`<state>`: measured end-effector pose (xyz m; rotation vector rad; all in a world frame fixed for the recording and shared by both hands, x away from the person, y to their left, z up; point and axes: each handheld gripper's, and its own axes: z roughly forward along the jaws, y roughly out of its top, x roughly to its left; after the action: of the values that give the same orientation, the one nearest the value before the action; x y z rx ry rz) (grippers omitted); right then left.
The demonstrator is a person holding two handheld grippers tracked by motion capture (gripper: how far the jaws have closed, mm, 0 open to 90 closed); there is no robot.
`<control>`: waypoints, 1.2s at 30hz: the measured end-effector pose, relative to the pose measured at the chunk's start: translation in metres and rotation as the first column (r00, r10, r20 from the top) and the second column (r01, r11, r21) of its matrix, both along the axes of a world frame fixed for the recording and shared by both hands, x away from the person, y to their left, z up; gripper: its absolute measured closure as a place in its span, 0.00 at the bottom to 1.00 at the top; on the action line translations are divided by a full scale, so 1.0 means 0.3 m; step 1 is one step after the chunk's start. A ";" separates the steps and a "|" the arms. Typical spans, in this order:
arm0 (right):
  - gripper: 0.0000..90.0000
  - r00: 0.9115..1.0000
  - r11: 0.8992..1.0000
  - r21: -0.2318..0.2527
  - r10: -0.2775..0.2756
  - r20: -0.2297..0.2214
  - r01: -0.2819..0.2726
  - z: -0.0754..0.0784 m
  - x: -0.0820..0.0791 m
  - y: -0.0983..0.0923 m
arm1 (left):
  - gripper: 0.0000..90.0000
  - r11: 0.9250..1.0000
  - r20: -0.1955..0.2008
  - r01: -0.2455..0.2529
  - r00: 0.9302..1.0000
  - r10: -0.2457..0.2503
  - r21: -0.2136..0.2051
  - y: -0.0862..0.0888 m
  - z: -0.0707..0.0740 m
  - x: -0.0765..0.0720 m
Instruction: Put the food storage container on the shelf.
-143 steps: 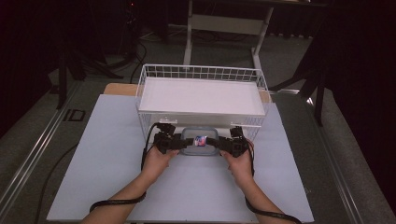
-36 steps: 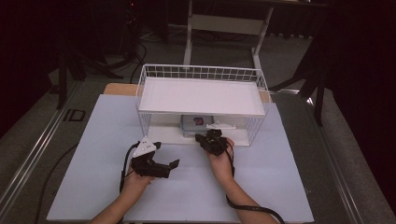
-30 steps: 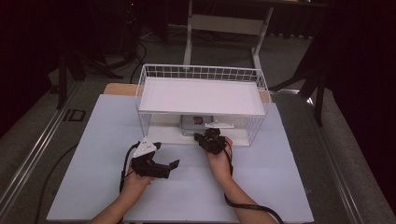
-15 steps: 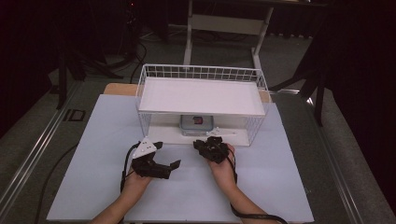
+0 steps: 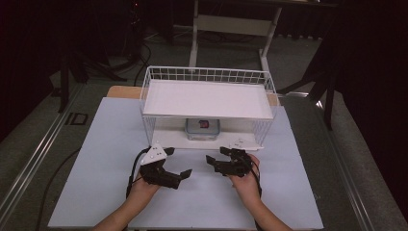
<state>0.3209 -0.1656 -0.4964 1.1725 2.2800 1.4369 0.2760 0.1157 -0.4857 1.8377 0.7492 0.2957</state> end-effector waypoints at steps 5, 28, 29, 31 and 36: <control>0.22 1.000 1.000 0.004 0.006 0.016 -0.006 0.029 -0.029 -0.046 | 0.01 1.000 -0.002 0.007 1.000 -0.007 -0.004 0.012 0.016 -0.018; 0.22 1.000 1.000 -0.007 -0.012 0.018 0.012 -0.002 -0.140 -0.232 | 0.01 1.000 -0.025 -0.021 0.999 0.022 0.015 0.103 -0.035 -0.088; 0.22 1.000 1.000 -0.007 -0.012 0.018 0.012 -0.002 -0.140 -0.232 | 0.01 1.000 -0.026 -0.018 0.999 0.018 0.018 0.101 -0.040 -0.088; 0.22 1.000 1.000 -0.005 -0.018 0.023 0.019 -0.017 -0.142 -0.243 | 0.01 1.000 -0.031 -0.010 0.999 0.010 0.009 0.097 -0.049 -0.086; 0.22 0.999 0.999 -0.047 0.002 0.050 0.001 -0.044 -0.141 -0.267 | 0.01 1.000 -0.028 0.017 0.999 -0.016 0.021 0.087 -0.061 -0.083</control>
<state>0.2786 -0.2457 -0.5096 1.1104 2.2682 1.3882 0.2512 0.1419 -0.5040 1.8702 0.7521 0.2685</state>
